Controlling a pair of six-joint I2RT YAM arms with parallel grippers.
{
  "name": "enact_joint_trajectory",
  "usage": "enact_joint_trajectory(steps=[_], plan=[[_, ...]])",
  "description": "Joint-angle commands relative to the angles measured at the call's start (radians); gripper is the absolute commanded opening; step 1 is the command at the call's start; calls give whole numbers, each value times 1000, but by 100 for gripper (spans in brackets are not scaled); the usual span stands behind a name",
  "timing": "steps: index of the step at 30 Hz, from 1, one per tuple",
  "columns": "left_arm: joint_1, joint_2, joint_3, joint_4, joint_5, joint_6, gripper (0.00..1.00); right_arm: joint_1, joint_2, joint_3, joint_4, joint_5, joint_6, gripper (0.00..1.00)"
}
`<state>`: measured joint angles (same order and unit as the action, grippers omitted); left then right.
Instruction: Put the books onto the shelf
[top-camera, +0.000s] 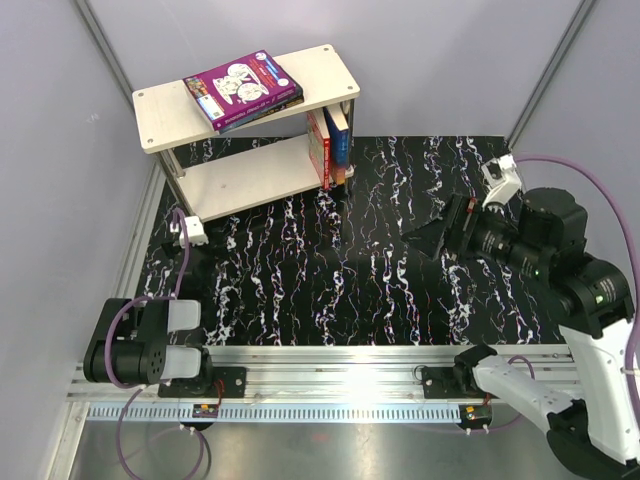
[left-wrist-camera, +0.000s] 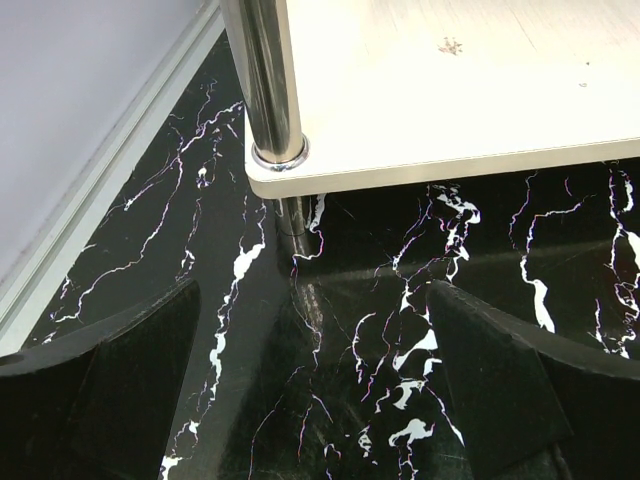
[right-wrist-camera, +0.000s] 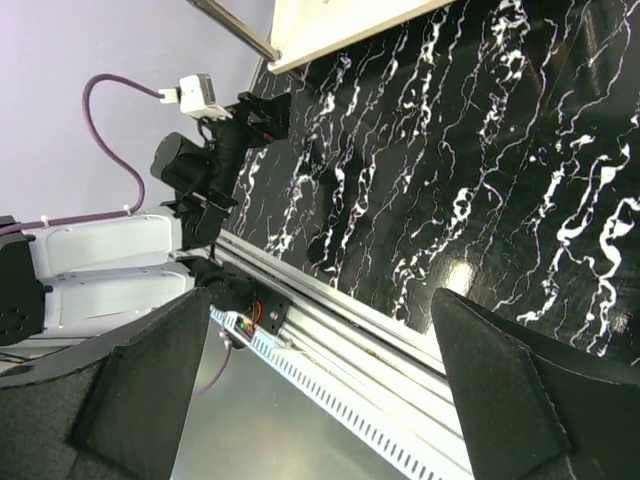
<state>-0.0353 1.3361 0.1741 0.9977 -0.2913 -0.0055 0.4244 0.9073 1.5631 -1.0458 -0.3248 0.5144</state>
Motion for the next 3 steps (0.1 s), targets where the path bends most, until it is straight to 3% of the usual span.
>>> enact_joint_trajectory(steps=[1, 3], plan=[[-2, -8, 19, 99, -6, -14, 99, -4, -65, -67, 95, -14, -10, 100], [-2, -11, 18, 101, -6, -14, 99, -4, -74, -112, 84, 0, -2, 100]])
